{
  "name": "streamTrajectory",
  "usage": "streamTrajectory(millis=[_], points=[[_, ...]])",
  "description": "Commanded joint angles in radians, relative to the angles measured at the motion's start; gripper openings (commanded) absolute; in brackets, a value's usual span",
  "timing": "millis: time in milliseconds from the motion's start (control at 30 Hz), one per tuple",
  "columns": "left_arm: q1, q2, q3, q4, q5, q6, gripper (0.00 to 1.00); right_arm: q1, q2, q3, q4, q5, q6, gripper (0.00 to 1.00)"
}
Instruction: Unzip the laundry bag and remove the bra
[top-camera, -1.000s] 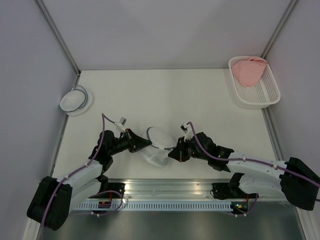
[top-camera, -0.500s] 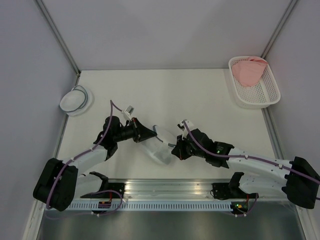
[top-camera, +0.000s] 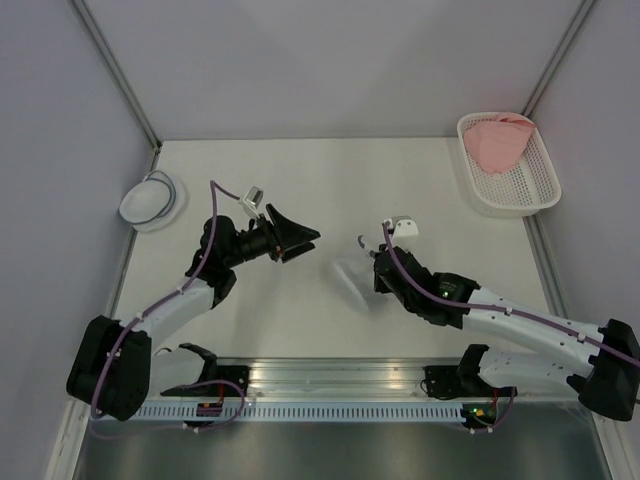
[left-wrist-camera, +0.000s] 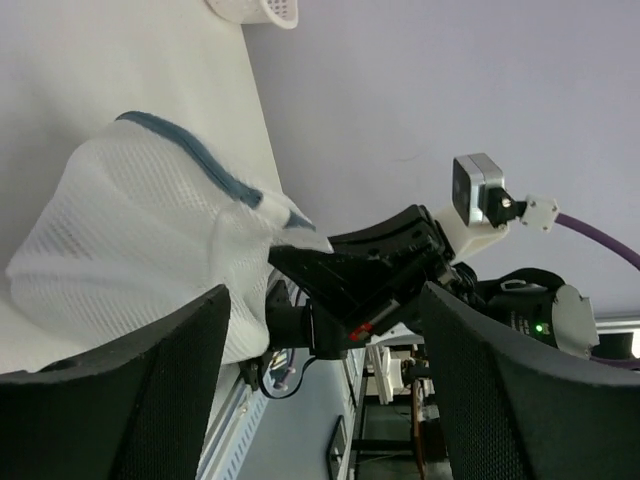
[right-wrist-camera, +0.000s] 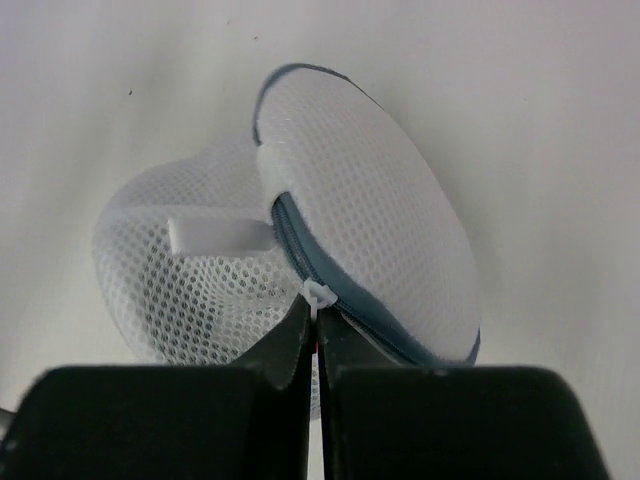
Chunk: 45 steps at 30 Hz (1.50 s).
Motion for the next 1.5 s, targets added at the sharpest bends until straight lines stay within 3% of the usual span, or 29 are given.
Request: streamTrajectory(millis=[0,100,233,433,733,1000,1233,1467], points=[[-0.044,-0.14,0.006,-0.096,-0.089,-0.022,0.83,0.009,-0.021,0.036,0.006,0.133,-0.016,0.0],[-0.133,-0.186,0.008,-0.183,-0.16,-0.025,0.85,0.022,0.029,0.024,0.083,0.028,-0.083,0.0],[-0.218,-0.177,-0.003,-0.207,-0.224,-0.029,0.85,0.137,0.121,0.021,0.151,-0.005,-0.128,0.0],[-0.219,-0.113,0.014,-0.279,-0.261,0.01,0.85,0.252,0.194,0.007,0.191,0.006,-0.139,0.0],[-0.244,-0.065,0.058,-0.448,-0.278,0.027,0.82,0.28,0.134,-0.02,0.168,0.05,-0.126,0.0],[-0.27,-0.186,0.043,-0.565,-0.278,0.002,0.8,0.286,0.122,-0.042,0.168,0.084,-0.103,0.0],[-0.293,-0.235,-0.023,-0.568,-0.298,-0.059,0.81,0.289,0.083,-0.063,0.178,0.107,-0.087,0.0],[-0.359,-0.15,-0.025,-0.497,-0.341,-0.11,0.81,0.306,0.08,-0.072,0.218,0.092,-0.09,0.0]])
